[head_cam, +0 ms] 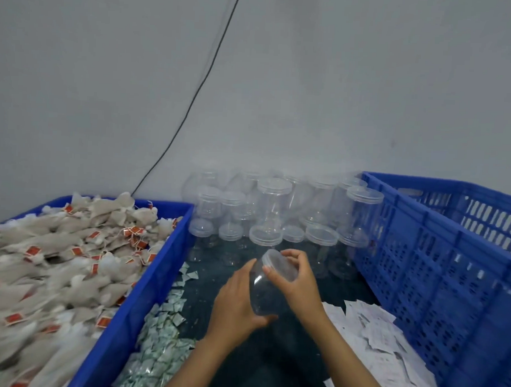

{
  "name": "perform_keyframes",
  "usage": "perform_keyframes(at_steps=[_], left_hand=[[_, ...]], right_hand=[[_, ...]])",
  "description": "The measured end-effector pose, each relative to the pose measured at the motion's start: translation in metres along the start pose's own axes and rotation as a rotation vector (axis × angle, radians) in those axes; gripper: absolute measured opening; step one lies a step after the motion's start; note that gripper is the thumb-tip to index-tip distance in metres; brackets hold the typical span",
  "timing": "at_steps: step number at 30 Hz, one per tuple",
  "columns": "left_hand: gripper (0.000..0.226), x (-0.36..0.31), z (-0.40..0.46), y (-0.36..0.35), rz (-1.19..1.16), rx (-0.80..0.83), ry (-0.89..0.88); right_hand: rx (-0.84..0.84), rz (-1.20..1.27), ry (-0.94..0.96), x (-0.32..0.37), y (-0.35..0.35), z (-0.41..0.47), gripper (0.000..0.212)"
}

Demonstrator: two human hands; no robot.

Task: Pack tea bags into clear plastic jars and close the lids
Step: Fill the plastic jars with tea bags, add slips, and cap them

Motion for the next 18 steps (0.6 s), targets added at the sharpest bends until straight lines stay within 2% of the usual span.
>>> perform_keyframes(at_steps=[3, 9, 15, 18], left_hand=[[0.104, 0.016, -0.004, -0.002, -0.059, 0.027, 0.083], [0.108, 0.036, -0.002, -0.007, -0.172, 0.082, 0.199], [0.088, 0.05, -0.003, 0.0, -0.506, 0.316, 0.257], [0.091, 0.049, -0.008, -0.001, -0.576, 0.305, 0.239]], right_hand=[[0.001, -0.013, -0.031, -0.013, -0.015, -0.002, 0.044], [0.073, 0.005, -0.052, -0.022, -0.021, 0.003, 0.047], [0.397, -0.036, 0.022, -0.013, -0.013, 0.009, 0.054], [0.479, -0.008, 0.041, -0.014, -0.009, 0.008, 0.058]])
Point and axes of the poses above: each hand's wrist, its own z-axis towards the middle knuckle, its own y-axis out of the back of the hand, x = y × z, the point moved 2 cm from there along z, towards the middle knuckle, and after that the axes turned 6 degrees about -x, right-handed, at the moved point
